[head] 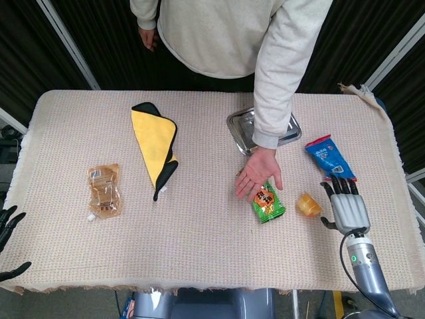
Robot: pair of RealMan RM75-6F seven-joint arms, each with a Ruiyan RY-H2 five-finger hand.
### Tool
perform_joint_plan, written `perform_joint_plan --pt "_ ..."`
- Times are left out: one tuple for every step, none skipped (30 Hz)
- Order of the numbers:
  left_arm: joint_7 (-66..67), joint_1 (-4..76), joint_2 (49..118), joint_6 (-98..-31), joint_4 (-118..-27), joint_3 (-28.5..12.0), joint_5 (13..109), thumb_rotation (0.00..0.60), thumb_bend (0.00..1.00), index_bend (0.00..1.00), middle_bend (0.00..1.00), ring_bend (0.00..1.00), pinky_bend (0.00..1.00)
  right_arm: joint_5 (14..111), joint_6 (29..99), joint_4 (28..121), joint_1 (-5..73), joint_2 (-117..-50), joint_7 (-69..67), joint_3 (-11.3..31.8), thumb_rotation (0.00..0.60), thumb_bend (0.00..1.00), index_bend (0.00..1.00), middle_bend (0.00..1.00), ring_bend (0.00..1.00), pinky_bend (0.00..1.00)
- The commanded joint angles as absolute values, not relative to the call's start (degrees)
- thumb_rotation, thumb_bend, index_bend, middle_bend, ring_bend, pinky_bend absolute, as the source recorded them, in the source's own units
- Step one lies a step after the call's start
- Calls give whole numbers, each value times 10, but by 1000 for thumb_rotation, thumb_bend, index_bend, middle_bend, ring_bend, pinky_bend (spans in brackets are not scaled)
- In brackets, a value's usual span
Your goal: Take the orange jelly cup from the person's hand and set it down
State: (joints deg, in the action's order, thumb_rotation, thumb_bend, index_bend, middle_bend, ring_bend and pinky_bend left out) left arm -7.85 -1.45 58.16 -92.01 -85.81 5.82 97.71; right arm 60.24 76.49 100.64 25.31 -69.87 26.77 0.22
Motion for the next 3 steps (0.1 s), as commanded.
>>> perform_joint_plan --pt "-78 -14 582 -919 -858 58 977 600 0 74 0 0 0 736 863 938 200 -688 216 -31 600 137 100 0 0 0" --pt "-77 -14 582 -919 -858 58 976 600 0 74 0 0 0 749 873 927 192 -689 204 -34 600 137 71 0 0 0" --pt "-77 -14 582 -919 -858 58 976 600 0 74 0 0 0 757 879 919 186 -691 193 -36 600 135 44 0 0 0"
